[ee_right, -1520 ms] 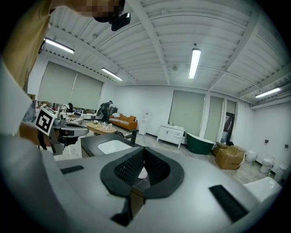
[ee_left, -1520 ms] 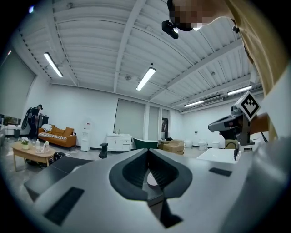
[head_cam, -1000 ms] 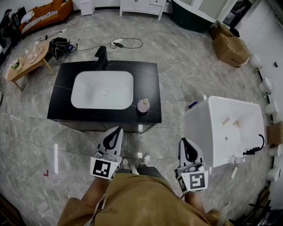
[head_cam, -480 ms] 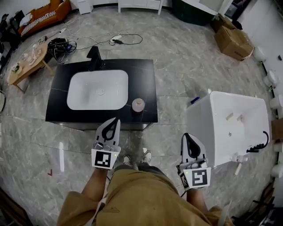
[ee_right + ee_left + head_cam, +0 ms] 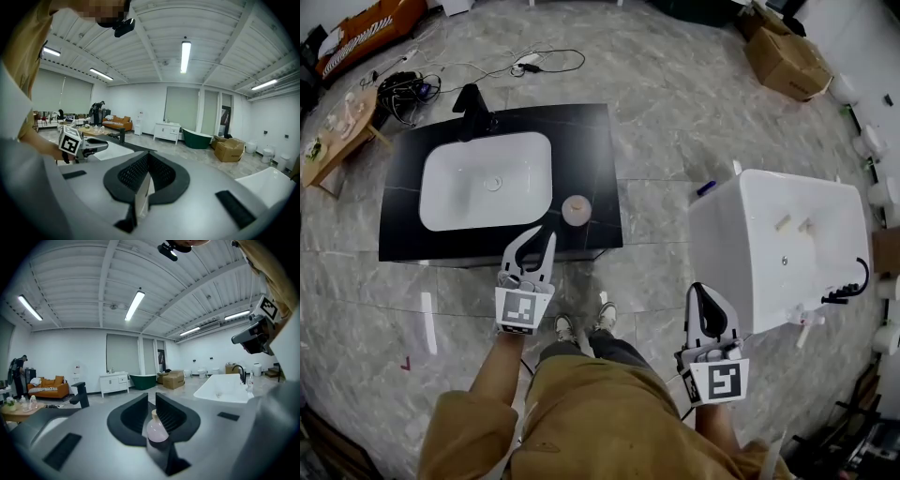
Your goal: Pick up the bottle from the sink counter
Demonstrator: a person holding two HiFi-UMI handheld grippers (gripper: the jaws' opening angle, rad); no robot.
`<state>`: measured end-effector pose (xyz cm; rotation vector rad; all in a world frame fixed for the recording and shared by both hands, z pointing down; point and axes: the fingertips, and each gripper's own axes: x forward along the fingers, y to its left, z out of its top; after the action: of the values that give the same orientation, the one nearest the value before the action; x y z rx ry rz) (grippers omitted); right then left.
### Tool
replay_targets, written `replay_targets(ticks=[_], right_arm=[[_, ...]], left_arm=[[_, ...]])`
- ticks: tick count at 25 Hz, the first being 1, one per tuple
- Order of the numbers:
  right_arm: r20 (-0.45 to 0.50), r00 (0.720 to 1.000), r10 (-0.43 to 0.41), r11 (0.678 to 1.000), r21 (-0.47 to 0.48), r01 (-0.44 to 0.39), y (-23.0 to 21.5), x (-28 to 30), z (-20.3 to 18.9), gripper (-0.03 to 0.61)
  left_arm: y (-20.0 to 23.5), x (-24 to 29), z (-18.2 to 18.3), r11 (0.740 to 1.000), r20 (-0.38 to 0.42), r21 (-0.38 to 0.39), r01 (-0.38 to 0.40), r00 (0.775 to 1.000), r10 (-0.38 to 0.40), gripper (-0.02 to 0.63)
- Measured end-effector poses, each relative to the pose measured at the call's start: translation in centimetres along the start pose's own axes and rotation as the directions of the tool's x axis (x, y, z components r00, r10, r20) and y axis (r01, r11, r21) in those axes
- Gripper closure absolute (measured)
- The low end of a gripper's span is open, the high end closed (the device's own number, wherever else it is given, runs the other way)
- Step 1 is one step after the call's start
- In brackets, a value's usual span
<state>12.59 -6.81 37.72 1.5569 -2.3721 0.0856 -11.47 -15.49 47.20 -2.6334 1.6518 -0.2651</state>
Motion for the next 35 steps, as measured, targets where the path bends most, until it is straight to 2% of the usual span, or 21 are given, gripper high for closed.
replay_targets(ticks=[7, 15, 27, 35], right_arm=[[-0.060, 0.998, -0.025, 0.999, 0.020, 0.026, -1.2, 0.5, -1.9, 0.575], [-0.063, 0.998, -0.024, 1.000, 0.016, 0.025, -2.2, 1.3, -2.8, 0.575], [-0.094, 0.994, -0.058, 0.998, 0.031, 0.061, -4.3, 1.2, -4.3, 0.575], [-0.107, 0.992, -0.072, 0.996, 0.041, 0.077, -5.0, 1.5, -4.9, 0.575]], left_arm=[[0.2, 3.9, -2.7, 1.000, -0.029, -0.008, 0.021, 0.999, -0.021, 0.526], [-0.5, 8.0, -6.1, 0.999, -0.098, -0.007, 0.045, 0.994, -0.045, 0.502], [-1.9, 12.3, -9.0, 0.997, -0.160, -0.014, 0.070, 0.985, -0.072, 0.446], [-2.0, 13.7, -10.3, 0.998, -0.172, -0.025, 0.066, 0.983, -0.069, 0.440]])
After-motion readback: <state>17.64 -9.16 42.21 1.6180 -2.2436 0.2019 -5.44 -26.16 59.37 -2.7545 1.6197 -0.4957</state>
